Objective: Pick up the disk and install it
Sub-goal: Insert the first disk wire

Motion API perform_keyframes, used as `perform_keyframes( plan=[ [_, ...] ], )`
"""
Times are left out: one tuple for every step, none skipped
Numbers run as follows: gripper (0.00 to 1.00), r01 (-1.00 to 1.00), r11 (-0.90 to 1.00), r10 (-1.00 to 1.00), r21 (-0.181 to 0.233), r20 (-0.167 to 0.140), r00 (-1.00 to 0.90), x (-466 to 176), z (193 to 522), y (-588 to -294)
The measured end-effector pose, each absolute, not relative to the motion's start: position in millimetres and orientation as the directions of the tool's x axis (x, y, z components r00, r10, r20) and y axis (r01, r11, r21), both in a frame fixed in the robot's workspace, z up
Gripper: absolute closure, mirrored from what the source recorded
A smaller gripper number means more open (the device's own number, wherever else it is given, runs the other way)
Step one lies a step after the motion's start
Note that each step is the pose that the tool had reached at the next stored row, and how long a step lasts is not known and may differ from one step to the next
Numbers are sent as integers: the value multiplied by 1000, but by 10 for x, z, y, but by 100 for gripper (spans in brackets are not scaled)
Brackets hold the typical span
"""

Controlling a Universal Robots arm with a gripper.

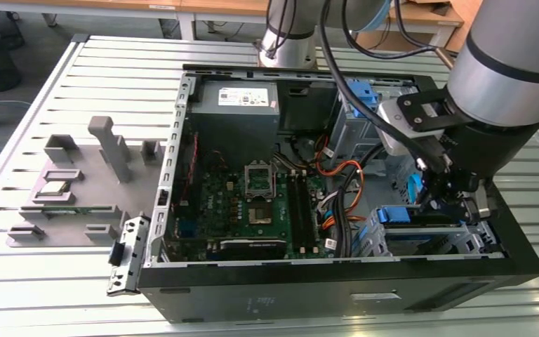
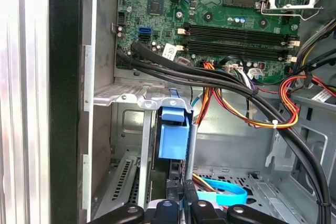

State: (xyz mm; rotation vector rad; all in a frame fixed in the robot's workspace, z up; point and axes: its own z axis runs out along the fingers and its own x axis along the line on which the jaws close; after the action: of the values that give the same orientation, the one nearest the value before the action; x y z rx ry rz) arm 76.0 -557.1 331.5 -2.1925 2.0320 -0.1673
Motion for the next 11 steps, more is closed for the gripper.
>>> perform_keyframes(
  plan=[
    [84,-980,-73,-997,-183,-18,78,760,3312,-5571],
    [84,-980,-73,-997,-183,-18,78,760,3312,-5571],
    [84,-980,-73,-997,-183,-18,78,760,3311,-5571],
    [84,-980,-73,-997,-183,-19,78,759,3309,-5571],
    [84,-980,-73,-997,-183,-19,78,760,3309,-5571],
    [84,-980,-73,-997,-183,-19,78,760,3309,-5571],
    [84,-980,-73,-997,-183,-19,78,760,3314,-5571],
    [84,-980,-73,-997,-183,-20,78,759,3324,-5571],
    [84,-981,-73,-997,-182,-19,77,759,3340,-5571],
    [84,-981,-73,-997,-182,-19,77,759,3357,-5571],
    [84,-981,-73,-997,-182,-19,77,759,3360,-5571]
  ],
)
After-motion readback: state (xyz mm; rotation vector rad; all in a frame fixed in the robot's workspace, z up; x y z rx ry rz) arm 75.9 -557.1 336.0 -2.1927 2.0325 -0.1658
